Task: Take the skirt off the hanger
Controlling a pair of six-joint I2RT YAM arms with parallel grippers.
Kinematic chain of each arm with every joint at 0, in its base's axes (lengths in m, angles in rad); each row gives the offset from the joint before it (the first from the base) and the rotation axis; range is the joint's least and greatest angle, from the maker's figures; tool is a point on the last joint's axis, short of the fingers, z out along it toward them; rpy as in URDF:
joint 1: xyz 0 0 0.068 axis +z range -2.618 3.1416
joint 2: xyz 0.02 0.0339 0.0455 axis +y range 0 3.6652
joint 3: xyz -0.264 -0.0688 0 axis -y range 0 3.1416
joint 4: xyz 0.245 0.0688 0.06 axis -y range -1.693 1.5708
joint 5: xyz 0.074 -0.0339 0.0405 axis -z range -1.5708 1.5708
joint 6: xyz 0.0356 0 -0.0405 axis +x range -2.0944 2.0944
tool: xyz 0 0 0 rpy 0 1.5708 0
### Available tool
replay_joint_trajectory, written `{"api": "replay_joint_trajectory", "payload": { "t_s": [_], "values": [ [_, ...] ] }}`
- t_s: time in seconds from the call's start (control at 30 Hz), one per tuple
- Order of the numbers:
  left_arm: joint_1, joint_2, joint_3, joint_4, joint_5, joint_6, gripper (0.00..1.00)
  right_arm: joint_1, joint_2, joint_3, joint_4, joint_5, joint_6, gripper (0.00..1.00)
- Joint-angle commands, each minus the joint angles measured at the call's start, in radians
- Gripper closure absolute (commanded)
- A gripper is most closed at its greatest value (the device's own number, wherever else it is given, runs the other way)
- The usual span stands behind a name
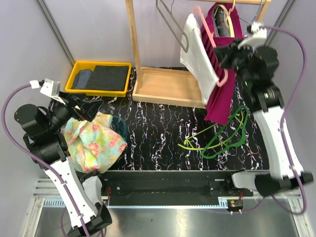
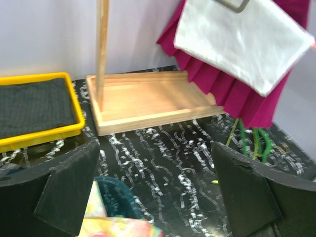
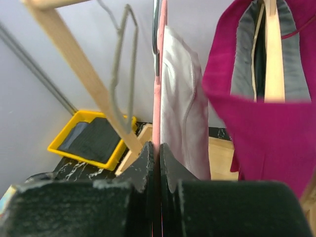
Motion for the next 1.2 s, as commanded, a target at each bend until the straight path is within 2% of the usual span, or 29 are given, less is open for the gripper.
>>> {"api": "replay_joint_trajectory", "payload": {
  "t_s": [0.0,0.1,0.23,0.4,0.5,0.57,0.93,1.17],
  "values": [
    [-0.034,0.005,0.043,0.125,0.058,-0.169,0.01,0.037,-0.247,-0.188,0.041,-0.093,0.015,1.0],
    [-0.121,-0.001,0.04,0.182,0.04,-0.296,0.01,0.047,-0.386,-0.303,-0.041,-0.15,0.032,1.0],
    [-0.258,-0.025,-0.004,0.207,-0.052,-0.352,0.01,0.047,-0.558,-0.366,-0.163,-0.257,0.067,1.0],
    [-0.471,-0.012,-0.089,0.22,-0.152,-0.336,0.01,0.047,-0.667,-0.297,-0.316,-0.386,0.118,1.0],
    [-0.597,0.034,-0.119,0.265,-0.188,-0.365,0.01,0.047,-0.684,-0.242,-0.345,-0.458,0.179,1.0],
    [-0.598,0.057,-0.18,0.403,-0.133,-0.448,0.01,0.049,-0.692,-0.222,-0.338,-0.493,0.231,1.0],
    [-0.663,0.145,-0.133,0.405,-0.089,-0.427,0.01,0.047,-0.684,-0.306,-0.076,-0.602,0.464,1.0],
    [-0.695,0.174,-0.123,0.42,-0.064,-0.439,0.01,0.046,-0.667,-0.341,0.051,-0.624,0.526,1.0]
  ]
}}
